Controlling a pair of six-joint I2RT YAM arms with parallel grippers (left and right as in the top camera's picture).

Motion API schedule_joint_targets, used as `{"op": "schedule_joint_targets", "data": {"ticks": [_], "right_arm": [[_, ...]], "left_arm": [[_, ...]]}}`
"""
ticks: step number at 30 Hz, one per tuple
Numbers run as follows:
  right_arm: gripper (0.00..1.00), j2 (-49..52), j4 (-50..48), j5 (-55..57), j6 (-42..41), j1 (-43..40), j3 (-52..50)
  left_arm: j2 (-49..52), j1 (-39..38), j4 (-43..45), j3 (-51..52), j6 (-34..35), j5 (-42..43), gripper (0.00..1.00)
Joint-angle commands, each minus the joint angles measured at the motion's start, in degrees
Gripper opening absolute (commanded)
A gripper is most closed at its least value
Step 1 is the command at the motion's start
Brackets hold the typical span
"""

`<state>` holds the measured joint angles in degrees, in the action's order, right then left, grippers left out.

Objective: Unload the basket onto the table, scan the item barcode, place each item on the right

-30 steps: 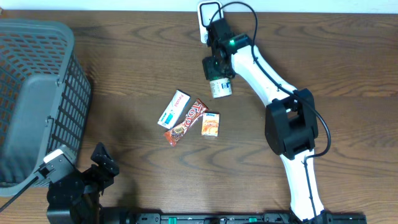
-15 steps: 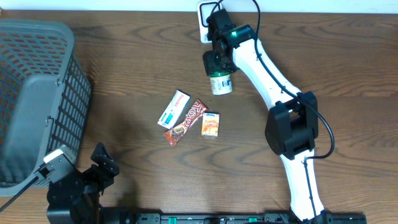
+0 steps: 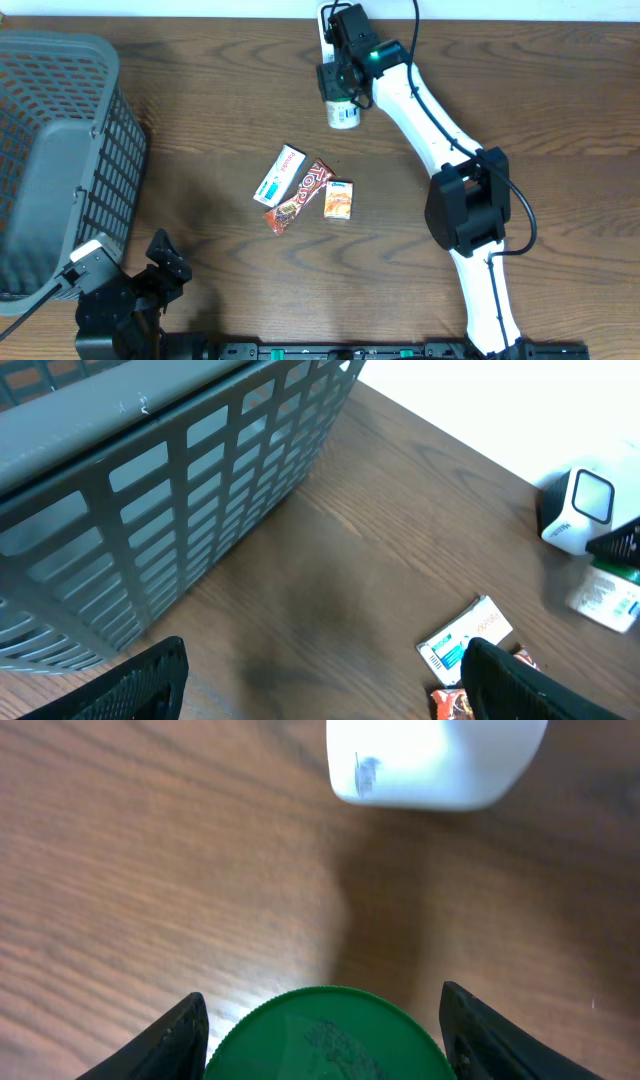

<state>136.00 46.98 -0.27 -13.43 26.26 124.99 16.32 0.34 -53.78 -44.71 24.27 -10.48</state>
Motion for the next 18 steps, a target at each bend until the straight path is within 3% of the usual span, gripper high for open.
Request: {"op": "schedule_joint_targets", "data": {"ticks": [1,9,18], "right_arm": [[0.29,-0.8,-2.4,3.7,-0.2,2.1,1.0],[0.25,-0.8,-11.0,7.6,-0.2,6.2,-3.7],[0.27,-0.8,-30.1,9.5,-0.3,9.4,-13.3]], "left_arm": [[-0.2,0.3,0.0,-0.3,0.7,-0.3,0.88],[-0.2,0.3,0.0,-0.3,0.7,-0.3,0.88],[-0.2,0.3,0.0,-0.3,0.7,-0.3,0.88]]}}
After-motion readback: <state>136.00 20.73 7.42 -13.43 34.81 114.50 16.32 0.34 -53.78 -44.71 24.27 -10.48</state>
